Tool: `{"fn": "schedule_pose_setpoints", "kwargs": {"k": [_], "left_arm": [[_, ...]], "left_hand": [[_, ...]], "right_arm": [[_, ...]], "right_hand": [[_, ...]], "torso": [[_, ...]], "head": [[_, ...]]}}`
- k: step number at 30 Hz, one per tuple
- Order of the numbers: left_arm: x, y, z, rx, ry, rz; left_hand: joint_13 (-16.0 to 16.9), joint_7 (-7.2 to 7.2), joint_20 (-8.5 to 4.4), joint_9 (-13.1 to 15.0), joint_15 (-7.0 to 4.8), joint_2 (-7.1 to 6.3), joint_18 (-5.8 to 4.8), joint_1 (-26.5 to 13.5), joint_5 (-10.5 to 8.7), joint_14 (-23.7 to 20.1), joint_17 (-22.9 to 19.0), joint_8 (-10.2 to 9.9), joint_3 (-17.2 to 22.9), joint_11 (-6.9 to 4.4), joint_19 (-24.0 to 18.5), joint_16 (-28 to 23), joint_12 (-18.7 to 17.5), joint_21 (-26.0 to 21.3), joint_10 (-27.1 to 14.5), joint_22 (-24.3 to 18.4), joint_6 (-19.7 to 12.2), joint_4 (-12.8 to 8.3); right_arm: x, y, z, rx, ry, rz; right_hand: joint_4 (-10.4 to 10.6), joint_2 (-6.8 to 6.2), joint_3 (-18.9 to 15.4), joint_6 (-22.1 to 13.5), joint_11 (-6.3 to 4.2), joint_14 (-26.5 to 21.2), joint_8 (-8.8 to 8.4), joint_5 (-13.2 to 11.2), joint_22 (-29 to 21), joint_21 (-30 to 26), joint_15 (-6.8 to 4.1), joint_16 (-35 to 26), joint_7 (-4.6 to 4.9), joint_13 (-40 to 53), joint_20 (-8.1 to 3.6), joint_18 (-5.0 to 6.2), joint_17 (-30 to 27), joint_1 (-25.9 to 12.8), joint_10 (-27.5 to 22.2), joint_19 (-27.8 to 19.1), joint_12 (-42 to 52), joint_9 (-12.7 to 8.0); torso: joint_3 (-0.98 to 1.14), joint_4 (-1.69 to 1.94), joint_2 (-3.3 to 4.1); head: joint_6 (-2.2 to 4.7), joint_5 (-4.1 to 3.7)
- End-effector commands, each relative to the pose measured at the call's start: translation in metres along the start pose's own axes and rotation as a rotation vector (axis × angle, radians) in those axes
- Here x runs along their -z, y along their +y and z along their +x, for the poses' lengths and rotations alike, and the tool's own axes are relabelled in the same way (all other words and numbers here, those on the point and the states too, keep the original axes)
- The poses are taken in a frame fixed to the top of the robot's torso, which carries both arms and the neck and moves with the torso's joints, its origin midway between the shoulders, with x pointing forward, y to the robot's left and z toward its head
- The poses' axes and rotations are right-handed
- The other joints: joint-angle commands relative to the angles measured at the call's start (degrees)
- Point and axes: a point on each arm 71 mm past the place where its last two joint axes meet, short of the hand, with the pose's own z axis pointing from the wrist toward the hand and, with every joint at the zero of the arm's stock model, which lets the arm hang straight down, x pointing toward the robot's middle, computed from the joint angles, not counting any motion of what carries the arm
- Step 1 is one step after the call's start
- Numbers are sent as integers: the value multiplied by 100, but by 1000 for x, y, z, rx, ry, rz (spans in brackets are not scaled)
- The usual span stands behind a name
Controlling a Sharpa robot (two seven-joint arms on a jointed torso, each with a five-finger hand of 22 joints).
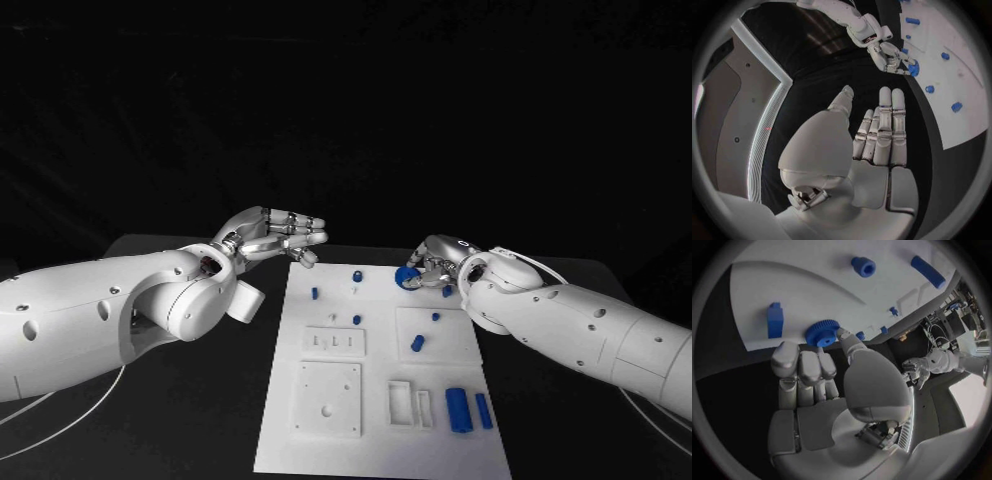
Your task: Assemble the parts on the task board
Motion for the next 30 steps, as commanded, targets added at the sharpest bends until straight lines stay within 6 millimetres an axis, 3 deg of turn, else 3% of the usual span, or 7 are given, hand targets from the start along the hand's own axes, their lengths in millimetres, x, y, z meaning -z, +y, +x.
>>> {"fn": "schedule_pose_setpoints", "kwargs": {"k": [1,6,12,18,26,30], "left_arm": [[-1,-2,3,7,17,7],[-1,-1,3,6,17,7],[-1,-1,3,6,17,6],[-1,-1,2,6,16,5],[-1,-1,2,5,15,4],[-1,-1,2,6,15,3]], "left_hand": [[8,17,12,-6,29,61,66,-15,-11,-26,-7,-33,11,-1,-41,-22,-10,23,4,-5,-11,-30],[8,17,12,-6,29,61,66,-15,-11,-26,-7,-33,11,-1,-41,-22,-10,23,4,-5,-11,-30],[8,18,13,-8,29,77,67,-13,-8,-27,-7,-35,13,1,-42,-22,-11,27,3,-10,-25,-34],[8,18,13,-8,29,77,67,-13,-8,-27,-7,-35,13,1,-42,-22,-11,27,3,-10,-25,-34],[8,18,13,-8,29,77,67,-13,-8,-27,-7,-35,13,1,-42,-22,-11,27,3,-10,-25,-34],[8,18,13,-8,29,77,67,-13,-8,-27,-7,-35,13,1,-42,-22,-11,27,3,-10,-25,-34]], "right_arm": [[-1,0,0,47,-11,3],[-1,0,0,70,-15,5],[-1,-1,0,90,-16,4],[0,-1,1,95,-14,3],[0,-2,2,97,1,9],[1,-2,2,97,3,14]], "right_hand": [[-81,12,288,73,-2,41,1,-168,628,35,-22,17,-21,33,39,-36,-1,46,42,338,19,-6],[-277,13,633,199,-4,44,-1,-264,631,41,-26,20,-36,31,36,-49,-2,45,51,336,23,-12],[-554,20,955,238,0,43,2,-270,632,45,-24,18,-33,20,38,-61,-5,94,49,329,13,-32],[-553,0,850,179,6,41,1,-163,630,36,-19,4,-24,0,40,-58,-14,26,38,328,-11,-45],[-473,-4,632,165,0,36,6,-32,624,1,-21,-20,-29,-23,41,-49,-26,24,14,326,-37,-29],[-537,19,969,297,-26,36,-4,22,625,-5,-41,-29,-61,-21,19,-60,-24,12,9,329,-39,-2]], "torso": [[-2,2,-2],[-4,-20,-14],[-1,-17,-15],[4,-4,-14],[4,-13,-15],[4,-7,-15]], "head": [[-31,-5],[-48,5],[-51,-4],[-48,-13],[-51,-6],[-51,-13]]}}
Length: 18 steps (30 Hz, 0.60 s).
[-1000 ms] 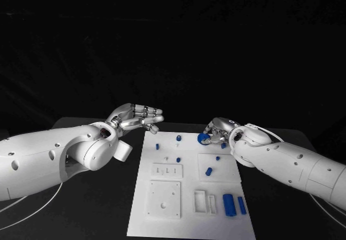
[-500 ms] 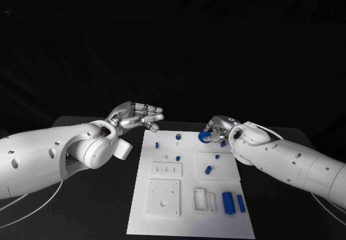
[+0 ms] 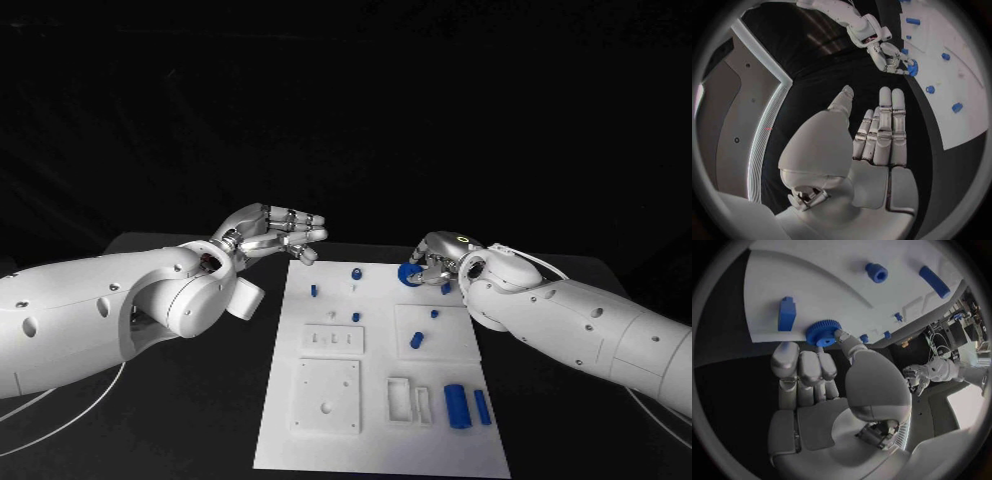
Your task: Assemble the parts on the task board
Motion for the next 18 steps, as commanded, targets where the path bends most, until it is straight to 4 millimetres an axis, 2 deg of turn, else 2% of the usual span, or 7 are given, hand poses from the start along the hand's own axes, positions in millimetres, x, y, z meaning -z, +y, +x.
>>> {"fn": "schedule_pose_setpoints", "kwargs": {"k": [1,3,4,8,11,18], "left_arm": [[0,-1,2,6,14,5],[0,-1,2,6,14,4],[0,-1,2,6,14,4],[0,-1,2,6,15,3],[0,-1,2,6,15,3],[1,-1,1,6,13,1]], "left_hand": [[8,22,15,-8,32,65,68,-1,-14,-30,-8,-35,0,3,-47,-23,-10,32,-1,-14,-32,-54],[8,22,15,-8,32,65,68,-1,-14,-30,-8,-35,0,3,-47,-23,-10,32,-1,-14,-32,-54],[8,22,15,-8,32,65,68,-1,-14,-30,-8,-35,0,3,-47,-23,-10,32,-1,-14,-32,-54],[8,22,15,-8,32,65,68,-1,-14,-30,-8,-35,0,3,-47,-23,-10,32,-1,-14,-32,-54],[8,22,15,-8,32,65,68,-1,-14,-30,-8,-35,0,3,-47,-23,-10,32,-1,-14,-32,-54],[8,29,18,-9,35,59,69,-7,-13,-32,-10,-36,1,7,-48,-24,-10,32,-3,-18,-53,-47]], "right_arm": [[1,-1,3,20,22,11],[1,-1,3,20,26,15],[1,-1,3,21,28,17],[1,0,4,21,31,21],[1,1,3,23,25,22],[5,8,-1,33,-15,7]], "right_hand": [[-48,15,259,133,-27,16,17,102,625,-26,-27,-30,-27,0,17,-60,-5,-69,-1,330,-17,32],[-80,32,384,216,-41,17,18,189,630,-12,-38,-31,-48,-2,6,-68,-3,-108,-4,332,-25,45],[-96,35,465,264,-54,16,19,422,626,-26,-45,-40,-57,-4,-2,-70,-7,-156,-9,330,-33,51],[-165,31,607,308,-68,15,19,821,625,-32,-58,-49,-68,-5,-17,-79,-8,-236,-12,328,-44,56],[-221,33,669,316,-73,18,18,954,627,-23,-63,-51,-71,-2,-23,-85,-6,-291,-7,329,-46,58],[-250,21,681,326,-79,18,19,1003,627,-17,-69,-55,-78,3,-29,-86,-5,-324,3,331,-44,60]], "torso": [[0,4,-1],[-3,6,0],[-3,6,0],[-3,7,1],[-5,5,1],[-12,7,-7]], "head": [[-2,-10],[0,-13],[-3,-15],[-9,-24],[-8,-19],[-11,0]]}}
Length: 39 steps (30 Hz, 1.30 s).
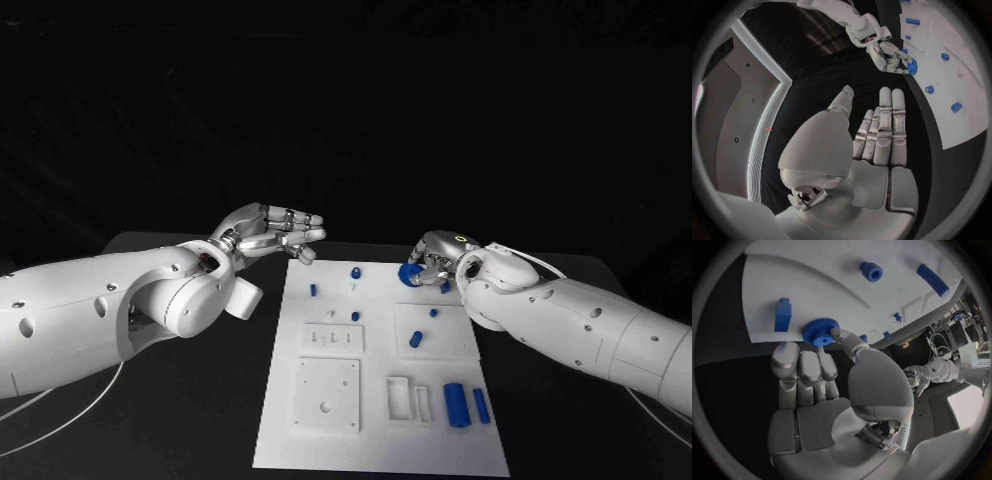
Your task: Assemble the parts on the task board
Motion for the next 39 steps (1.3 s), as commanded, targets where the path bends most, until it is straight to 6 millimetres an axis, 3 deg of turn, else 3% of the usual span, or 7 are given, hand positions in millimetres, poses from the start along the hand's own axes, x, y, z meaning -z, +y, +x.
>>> {"fn": "schedule_pose_setpoints", "kwargs": {"k": [1,8,20,29,39], "left_arm": [[0,-1,2,6,14,6],[1,-1,1,6,11,6],[1,-1,1,7,13,5],[0,-2,4,8,19,6],[-1,-2,6,8,24,6]], "left_hand": [[8,-1,-3,-9,15,59,69,-7,-13,-12,-10,-36,2,7,-27,-24,-10,32,-3,-10,-23,-17],[8,-1,-3,-9,15,59,69,-7,-13,-12,-10,-36,2,7,-27,-24,-10,32,-3,-10,-23,-17],[8,1,2,-9,19,51,71,-1,-16,-19,-16,-36,9,11,-31,-32,-11,27,-6,-25,-27,-4],[8,1,2,-9,19,51,71,-1,-16,-19,-16,-36,9,11,-31,-32,-11,27,-6,-25,-27,-4],[8,1,2,-9,19,51,71,-1,-16,-19,-16,-36,9,11,-31,-32,-11,27,-6,-25,-27,-4]], "right_arm": [[3,4,-2,25,-23,-2],[9,23,-10,25,-64,-52],[15,69,-17,27,-121,-164],[14,104,-1,54,-111,-241],[9,123,12,72,-102,-274]], "right_hand": [[-12,-11,23,82,-39,-2,14,27,627,-19,-50,-34,-52,3,-30,-82,-5,-52,5,331,-20,47],[17,-43,2,75,-40,0,12,-58,627,-10,-54,-39,-56,4,-33,-82,-8,-78,21,335,-21,41],[57,-77,-2,69,-41,4,13,-104,633,22,-53,-40,-57,8,-33,-86,-12,-60,34,340,-23,30],[86,-97,18,46,-35,3,12,-137,630,17,-48,-57,-51,9,-29,-87,-29,-45,39,339,-32,16],[84,-100,24,34,-31,4,14,-147,630,19,-48,-57,-47,9,-29,-86,-32,-40,40,341,-35,8]], "torso": [[-5,1,-6],[2,-12,-6],[1,2,5],[-1,19,17],[-6,19,20]], "head": [[3,13],[19,35],[28,76],[37,76],[19,95]]}}
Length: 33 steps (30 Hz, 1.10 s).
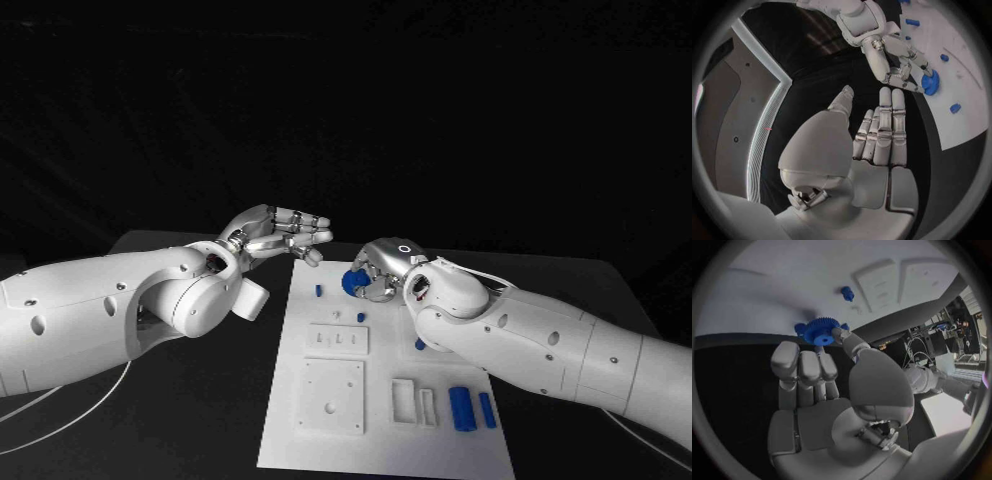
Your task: Assemble the parts on the task board
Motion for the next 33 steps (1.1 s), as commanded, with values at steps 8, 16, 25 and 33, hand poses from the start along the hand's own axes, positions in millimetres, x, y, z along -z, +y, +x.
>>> {"fn": "schedule_pose_setpoints", "kwargs": {"k": [8,16,25,33], "left_arm": [[-2,-2,4,7,20,7],[-2,-2,4,7,21,7],[-2,-2,5,7,23,7],[-3,-1,5,7,24,7]], "left_hand": [[8,1,2,-9,20,51,71,-1,-16,-19,-5,-36,9,11,-31,-32,-11,27,-6,-6,-27,-5],[8,1,2,-9,20,51,71,-1,-16,-19,-5,-36,9,11,-31,-32,-11,27,-6,-6,-27,-5],[8,1,2,-9,20,51,71,-1,-16,-19,-5,-36,9,11,-31,-32,-11,27,-6,-6,-27,-5],[8,1,2,-9,20,51,71,-1,-16,-19,-5,-36,9,11,-31,-32,-11,27,-6,-6,-27,-5]], "right_arm": [[-4,5,8,34,6,-15],[-5,2,12,42,22,-4],[-7,0,17,33,44,8],[-9,1,19,17,48,5]], "right_hand": [[26,-40,2,-2,-12,2,36,-53,627,12,-47,-42,-9,7,-27,-85,-12,20,17,341,-41,-1],[27,-36,-13,-9,-9,1,37,-76,627,12,-45,-48,-8,3,-25,-86,-19,15,12,339,-52,-5],[45,-16,-59,-45,1,-3,37,-140,621,-15,-41,-74,2,-14,-21,-85,-42,13,-3,335,-86,-20],[157,-30,-271,-365,53,-11,33,-639,602,-107,-7,-145,78,-100,6,-71,-90,-3,-51,329,-209,-125]], "torso": [[3,-15,-2],[7,-17,-4],[1,-14,-1],[-1,-9,-5]], "head": [[-35,13],[-37,12],[-29,12],[-50,20]]}}
